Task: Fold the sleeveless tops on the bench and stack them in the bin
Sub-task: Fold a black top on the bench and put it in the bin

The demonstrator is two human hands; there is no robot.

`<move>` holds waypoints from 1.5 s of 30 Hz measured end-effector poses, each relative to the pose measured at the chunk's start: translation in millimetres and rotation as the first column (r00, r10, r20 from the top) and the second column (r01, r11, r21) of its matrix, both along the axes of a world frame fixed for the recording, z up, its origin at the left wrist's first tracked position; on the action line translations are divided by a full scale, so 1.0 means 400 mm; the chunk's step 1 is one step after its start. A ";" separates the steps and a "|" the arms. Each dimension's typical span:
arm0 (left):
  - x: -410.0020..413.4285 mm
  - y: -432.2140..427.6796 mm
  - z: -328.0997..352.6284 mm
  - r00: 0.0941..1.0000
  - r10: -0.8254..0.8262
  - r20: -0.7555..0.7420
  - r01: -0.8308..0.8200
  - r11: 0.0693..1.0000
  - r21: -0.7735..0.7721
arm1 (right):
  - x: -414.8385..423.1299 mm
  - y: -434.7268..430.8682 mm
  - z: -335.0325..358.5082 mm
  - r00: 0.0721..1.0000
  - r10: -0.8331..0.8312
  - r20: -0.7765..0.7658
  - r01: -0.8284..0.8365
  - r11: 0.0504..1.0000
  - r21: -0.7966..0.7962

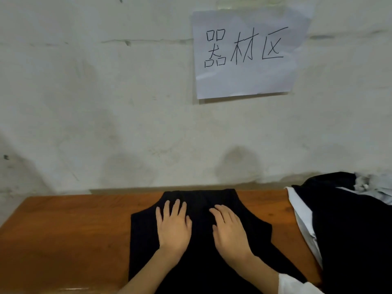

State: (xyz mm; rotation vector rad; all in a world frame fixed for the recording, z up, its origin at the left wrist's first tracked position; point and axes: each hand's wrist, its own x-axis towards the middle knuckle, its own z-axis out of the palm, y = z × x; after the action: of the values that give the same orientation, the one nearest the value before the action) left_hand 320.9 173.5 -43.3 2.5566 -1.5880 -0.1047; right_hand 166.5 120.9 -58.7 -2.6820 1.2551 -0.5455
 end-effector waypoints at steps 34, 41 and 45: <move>0.003 0.113 -0.023 0.988 0.139 -0.071 -0.131 0.986 0.105 | -0.165 -0.072 -0.001 0.925 -0.221 -0.309 0.289 0.937 0.197; 0.011 0.110 -0.011 0.990 0.090 -0.109 -0.069 0.981 0.182 | -0.184 -0.079 0.024 0.903 -0.151 -0.401 0.286 0.910 0.301; 0.051 0.115 0.027 0.978 0.028 -0.205 0.035 0.954 0.299 | -0.185 -0.086 0.095 0.917 -0.059 -0.395 0.240 0.872 0.426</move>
State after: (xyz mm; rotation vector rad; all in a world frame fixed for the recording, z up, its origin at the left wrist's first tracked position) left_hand 341.4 219.3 -32.4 2.6498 -1.6026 -0.6399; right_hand 92.4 86.7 -20.8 -2.3391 1.4683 0.2547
